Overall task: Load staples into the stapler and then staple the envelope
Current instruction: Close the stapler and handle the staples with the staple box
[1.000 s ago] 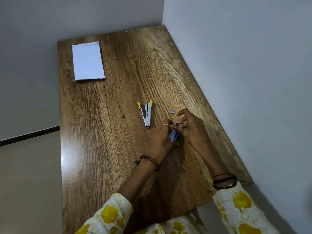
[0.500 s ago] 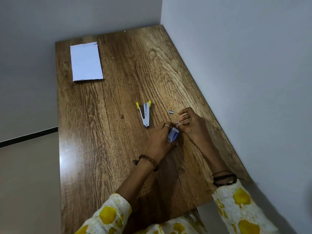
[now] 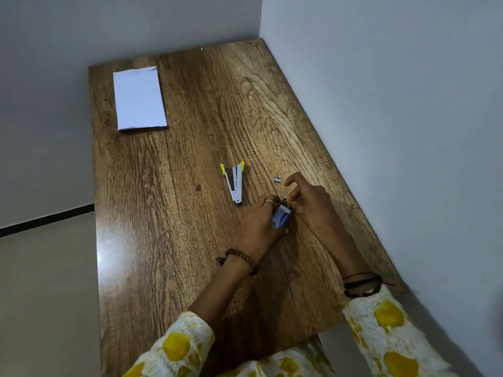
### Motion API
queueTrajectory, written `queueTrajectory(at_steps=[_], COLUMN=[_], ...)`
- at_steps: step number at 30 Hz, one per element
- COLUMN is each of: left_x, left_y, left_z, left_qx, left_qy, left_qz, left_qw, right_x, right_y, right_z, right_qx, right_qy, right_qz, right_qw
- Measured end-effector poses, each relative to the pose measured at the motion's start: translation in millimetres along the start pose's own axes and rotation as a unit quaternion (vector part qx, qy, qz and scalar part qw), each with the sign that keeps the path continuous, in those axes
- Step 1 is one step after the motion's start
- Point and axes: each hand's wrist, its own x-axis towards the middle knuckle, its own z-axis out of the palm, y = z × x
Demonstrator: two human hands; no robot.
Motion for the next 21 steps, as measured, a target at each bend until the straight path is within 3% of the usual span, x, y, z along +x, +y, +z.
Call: queueTrajectory(at_steps=[11,17,21], left_x=[1.7,2.0,1.9], left_y=[-1.0,-0.6,-0.1], left_z=[0.1,-0.8,-0.1], left_qx=[0.009,0.018,0.006], left_qy=[-0.017,-0.021,-0.010], left_qz=[-0.003,0.001,-0.006], left_qw=[1.000,1.000,1.000], right_x=[-1.2,2.1,2.1], right_y=[4.7,7.4,4.1], right_z=[-0.7,0.5,1.7], right_qx=[-0.001,0.053,0.017], right_qy=[0.002,0.007,0.001], right_qz=[-0.016,0.010,0.006], right_qw=[1.000,0.999,1.000])
